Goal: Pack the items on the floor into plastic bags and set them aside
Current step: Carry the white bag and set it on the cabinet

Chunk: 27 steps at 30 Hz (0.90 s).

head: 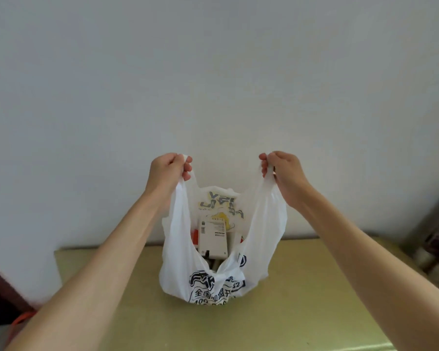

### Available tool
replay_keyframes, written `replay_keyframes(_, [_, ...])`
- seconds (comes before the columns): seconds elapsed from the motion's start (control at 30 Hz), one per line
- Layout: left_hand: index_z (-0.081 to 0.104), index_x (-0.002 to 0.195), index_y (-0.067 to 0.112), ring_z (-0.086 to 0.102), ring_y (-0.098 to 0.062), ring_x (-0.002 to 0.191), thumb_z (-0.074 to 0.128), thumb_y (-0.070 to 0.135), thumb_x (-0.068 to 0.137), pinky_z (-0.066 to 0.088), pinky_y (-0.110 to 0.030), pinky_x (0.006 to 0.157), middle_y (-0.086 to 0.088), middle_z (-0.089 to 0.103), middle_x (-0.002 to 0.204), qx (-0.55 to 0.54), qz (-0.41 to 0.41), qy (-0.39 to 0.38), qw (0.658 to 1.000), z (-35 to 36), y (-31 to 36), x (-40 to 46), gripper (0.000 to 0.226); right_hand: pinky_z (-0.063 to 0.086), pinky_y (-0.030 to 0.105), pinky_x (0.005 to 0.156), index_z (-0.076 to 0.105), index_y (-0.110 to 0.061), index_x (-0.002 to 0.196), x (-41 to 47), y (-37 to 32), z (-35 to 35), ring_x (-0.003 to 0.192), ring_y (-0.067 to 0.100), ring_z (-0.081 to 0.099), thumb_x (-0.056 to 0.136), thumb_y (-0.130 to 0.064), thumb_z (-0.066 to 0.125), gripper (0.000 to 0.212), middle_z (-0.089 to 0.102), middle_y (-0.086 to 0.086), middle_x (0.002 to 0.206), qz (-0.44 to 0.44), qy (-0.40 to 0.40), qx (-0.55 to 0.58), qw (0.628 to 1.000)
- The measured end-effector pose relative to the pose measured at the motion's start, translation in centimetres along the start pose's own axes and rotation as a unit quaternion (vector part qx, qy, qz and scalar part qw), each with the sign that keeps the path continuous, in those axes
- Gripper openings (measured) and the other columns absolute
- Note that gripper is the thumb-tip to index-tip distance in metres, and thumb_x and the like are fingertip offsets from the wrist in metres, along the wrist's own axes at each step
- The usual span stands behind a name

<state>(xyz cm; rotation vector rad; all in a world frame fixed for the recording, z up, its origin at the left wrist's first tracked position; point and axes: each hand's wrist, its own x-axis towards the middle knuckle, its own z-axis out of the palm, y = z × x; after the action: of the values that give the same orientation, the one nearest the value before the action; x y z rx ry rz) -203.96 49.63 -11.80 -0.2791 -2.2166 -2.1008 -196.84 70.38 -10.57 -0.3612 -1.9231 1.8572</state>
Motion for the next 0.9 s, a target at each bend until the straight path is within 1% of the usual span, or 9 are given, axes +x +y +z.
replay_keyframes(0.1, [0.062, 0.074, 0.011, 0.051, -0.015, 0.060, 0.040, 0.009, 0.093, 0.045, -0.030, 0.071, -0.002, 0.059, 0.072, 0.015, -0.020, 0.002, 1.000, 1.0, -1.5, 1.9, 0.028, 0.040, 0.020, 0.058, 0.055, -0.007, 0.072, 2.2, 1.7, -0.2, 0.061, 0.012, 0.044, 0.092, -0.001, 0.033, 0.031, 0.054, 0.000, 0.071, 0.003, 0.004, -0.017, 1.000])
replay_keyframes(0.17, [0.062, 0.074, 0.010, 0.052, -0.016, 0.061, 0.042, 0.010, 0.093, 0.047, -0.034, 0.074, -0.003, 0.061, 0.074, 0.006, -0.031, 0.016, 0.999, 1.3, -2.1, 3.2, 0.028, 0.040, 0.015, 0.054, 0.055, -0.004, 0.078, 3.7, 2.1, -0.1, 0.060, 0.011, 0.044, 0.092, -0.001, 0.032, 0.027, 0.054, -0.001, 0.071, -0.005, 0.004, -0.046, 0.999])
replay_keyframes(0.27, [0.063, 0.077, 0.010, 0.053, -0.018, 0.064, 0.042, 0.010, 0.093, 0.047, -0.033, 0.074, -0.004, 0.061, 0.074, 0.019, -0.039, 0.021, 0.999, 1.1, -2.7, 4.6, 0.026, 0.039, 0.010, 0.048, 0.056, -0.002, 0.085, 5.6, 2.4, -0.3, 0.059, 0.011, 0.044, 0.093, -0.003, 0.032, 0.025, 0.052, 0.000, 0.069, -0.007, -0.011, -0.101, 0.995])
replay_keyframes(0.37, [0.063, 0.080, 0.009, 0.055, -0.020, 0.068, 0.043, 0.011, 0.094, 0.048, -0.033, 0.076, -0.007, 0.062, 0.077, 0.019, -0.068, 0.015, 0.997, 0.4, -4.4, 4.9, 0.025, 0.040, 0.012, 0.048, 0.056, -0.003, 0.083, 6.6, 3.9, -1.2, 0.058, 0.012, 0.045, 0.093, -0.003, 0.033, 0.025, 0.053, 0.002, 0.069, 0.016, -0.016, -0.115, 0.993])
replay_keyframes(0.53, [0.063, 0.090, 0.005, 0.058, -0.020, 0.068, 0.043, 0.011, 0.096, 0.052, -0.031, 0.072, -0.009, 0.063, 0.082, 0.020, -0.096, 0.025, 0.995, -0.5, -6.5, 4.3, 0.022, 0.041, 0.024, 0.060, 0.057, -0.006, 0.080, 6.4, 6.2, -1.7, 0.060, 0.015, 0.046, 0.093, -0.007, 0.037, 0.024, 0.054, 0.003, 0.071, 0.043, -0.020, -0.082, 0.996])
replay_keyframes(0.6, [0.062, 0.095, 0.004, 0.058, -0.021, 0.069, 0.042, 0.012, 0.096, 0.052, -0.031, 0.071, -0.009, 0.064, 0.083, 0.035, -0.100, 0.015, 0.994, -0.5, -7.0, 3.8, 0.022, 0.041, 0.026, 0.062, 0.057, -0.005, 0.083, 6.0, 6.8, -1.8, 0.062, 0.016, 0.047, 0.094, -0.009, 0.039, 0.022, 0.056, 0.004, 0.074, 0.051, -0.025, -0.084, 0.995])
replay_keyframes(0.77, [0.061, 0.094, 0.008, 0.058, -0.020, 0.067, 0.041, 0.015, 0.097, 0.052, -0.028, 0.067, -0.008, 0.064, 0.083, 0.051, -0.093, 0.016, 0.994, -0.5, -7.9, 2.1, 0.022, 0.042, 0.027, 0.061, 0.056, -0.005, 0.084, 4.6, 7.9, -2.5, 0.061, 0.017, 0.049, 0.093, -0.015, 0.044, 0.019, 0.058, 0.003, 0.077, 0.060, -0.031, -0.089, 0.994])
replay_keyframes(0.83, [0.062, 0.095, 0.008, 0.059, -0.019, 0.068, 0.041, 0.016, 0.097, 0.050, -0.026, 0.067, -0.007, 0.064, 0.083, 0.079, -0.078, 0.019, 0.994, -0.5, -7.9, 1.8, 0.023, 0.042, 0.025, 0.060, 0.056, -0.003, 0.084, 4.1, 8.2, -2.7, 0.060, 0.016, 0.049, 0.092, -0.016, 0.047, 0.017, 0.058, 0.002, 0.075, 0.054, -0.032, -0.099, 0.993])
replay_keyframes(0.9, [0.062, 0.093, 0.009, 0.060, -0.020, 0.071, 0.040, 0.017, 0.096, 0.046, -0.024, 0.065, -0.008, 0.066, 0.084, 0.161, -0.046, 0.012, 0.986, -0.7, -7.9, 1.5, 0.024, 0.042, 0.024, 0.061, 0.055, -0.004, 0.079, 3.7, 8.3, -3.1, 0.060, 0.015, 0.051, 0.091, -0.016, 0.050, 0.018, 0.059, 0.002, 0.073, 0.039, -0.027, -0.117, 0.992])
